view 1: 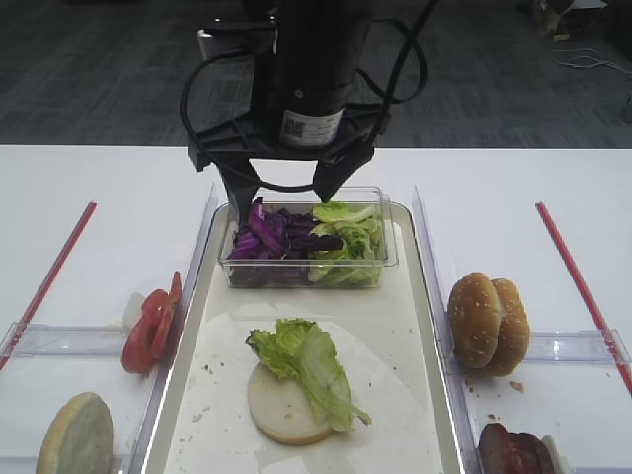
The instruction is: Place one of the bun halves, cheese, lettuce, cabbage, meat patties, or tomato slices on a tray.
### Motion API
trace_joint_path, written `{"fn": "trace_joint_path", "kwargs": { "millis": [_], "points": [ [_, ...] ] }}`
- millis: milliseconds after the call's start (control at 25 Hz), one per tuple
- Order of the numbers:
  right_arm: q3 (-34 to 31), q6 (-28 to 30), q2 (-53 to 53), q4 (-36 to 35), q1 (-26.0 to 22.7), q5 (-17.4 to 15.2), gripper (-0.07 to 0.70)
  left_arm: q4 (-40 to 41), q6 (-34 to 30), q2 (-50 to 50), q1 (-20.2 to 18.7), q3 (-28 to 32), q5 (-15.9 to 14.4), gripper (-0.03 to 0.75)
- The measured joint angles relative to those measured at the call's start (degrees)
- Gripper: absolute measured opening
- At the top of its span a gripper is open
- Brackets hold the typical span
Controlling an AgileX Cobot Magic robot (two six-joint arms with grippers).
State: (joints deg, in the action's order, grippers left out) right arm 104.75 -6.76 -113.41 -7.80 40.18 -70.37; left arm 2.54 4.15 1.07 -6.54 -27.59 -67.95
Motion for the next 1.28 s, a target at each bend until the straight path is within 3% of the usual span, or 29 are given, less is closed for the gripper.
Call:
{"fn": "trace_joint_path", "kwargs": {
  "millis": [200,360,1280],
  "points": [
    [0.1,-0.1,-0.1,0.0,-0.5,-0.4,0.596,0.0,0.0,0.0,0.0,0.0,0.0,0.474],
    [0.1,-0.1,-0.1,-0.2,-3.8,-0.5,0.589,0.0,0.0,0.0,0.0,0.0,0.0,0.474],
    [-1.6,1.3,0.4,7.0,-33.3,-0.5,0.558,0.0,0.0,0.0,0.0,0.0,0.0,0.474]
  ]
}}
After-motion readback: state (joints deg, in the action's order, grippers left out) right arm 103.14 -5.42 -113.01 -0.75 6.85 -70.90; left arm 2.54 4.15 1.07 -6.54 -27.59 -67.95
